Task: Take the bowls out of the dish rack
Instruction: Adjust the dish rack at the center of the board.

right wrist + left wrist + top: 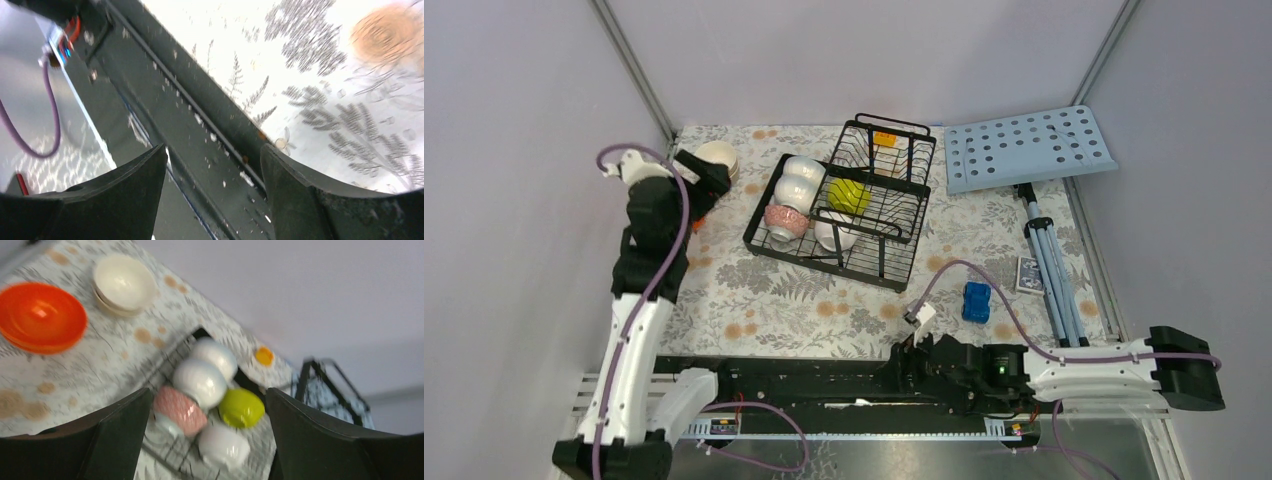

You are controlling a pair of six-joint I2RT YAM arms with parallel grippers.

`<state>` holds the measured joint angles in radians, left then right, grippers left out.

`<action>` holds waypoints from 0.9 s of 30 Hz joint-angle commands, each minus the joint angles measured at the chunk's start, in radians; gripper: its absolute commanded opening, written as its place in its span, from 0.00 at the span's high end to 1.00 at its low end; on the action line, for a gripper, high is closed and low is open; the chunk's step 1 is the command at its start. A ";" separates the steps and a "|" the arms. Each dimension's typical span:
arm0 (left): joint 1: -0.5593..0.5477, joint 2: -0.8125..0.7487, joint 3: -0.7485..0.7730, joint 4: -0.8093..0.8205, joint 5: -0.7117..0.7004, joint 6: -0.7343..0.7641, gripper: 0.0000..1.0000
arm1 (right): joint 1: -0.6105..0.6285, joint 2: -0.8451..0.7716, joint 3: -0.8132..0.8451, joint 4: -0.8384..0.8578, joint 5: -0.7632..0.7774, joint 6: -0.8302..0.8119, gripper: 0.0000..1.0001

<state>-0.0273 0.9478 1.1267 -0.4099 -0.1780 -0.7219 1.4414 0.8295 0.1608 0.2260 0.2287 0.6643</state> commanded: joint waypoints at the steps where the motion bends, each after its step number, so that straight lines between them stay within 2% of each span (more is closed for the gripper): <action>1: -0.103 -0.124 -0.168 0.029 0.086 0.062 0.11 | 0.010 -0.135 -0.013 -0.030 0.220 0.033 0.24; 8: -0.123 -0.345 -0.397 0.045 0.145 0.081 0.11 | 0.009 -0.304 -0.118 0.183 0.580 -0.127 0.21; 11: -0.122 -0.405 -0.474 0.075 0.172 0.072 0.11 | 0.008 -0.286 -0.102 0.292 0.690 -0.263 0.18; 14: -0.122 -0.435 -0.530 0.105 0.219 0.064 0.11 | -0.005 -0.208 -0.075 0.454 0.737 -0.378 0.18; 16: -0.123 -0.436 -0.545 0.109 0.227 0.060 0.11 | -0.061 -0.104 -0.028 0.459 0.706 -0.381 0.18; 19: -0.123 -0.434 -0.538 0.108 0.241 0.067 0.11 | -0.210 0.016 0.039 0.419 0.523 -0.272 0.18; 22: -0.123 -0.447 -0.545 0.101 0.250 0.065 0.11 | -0.252 0.097 0.028 0.548 0.488 -0.276 0.19; 27: -0.129 -0.447 -0.566 0.126 0.286 0.050 0.11 | -0.275 0.237 0.008 0.816 0.424 -0.405 0.22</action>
<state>-0.1516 0.5041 0.5766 -0.3622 0.0528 -0.6636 1.1908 0.9840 0.1654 0.7448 0.7200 0.3538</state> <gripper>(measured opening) 0.891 0.799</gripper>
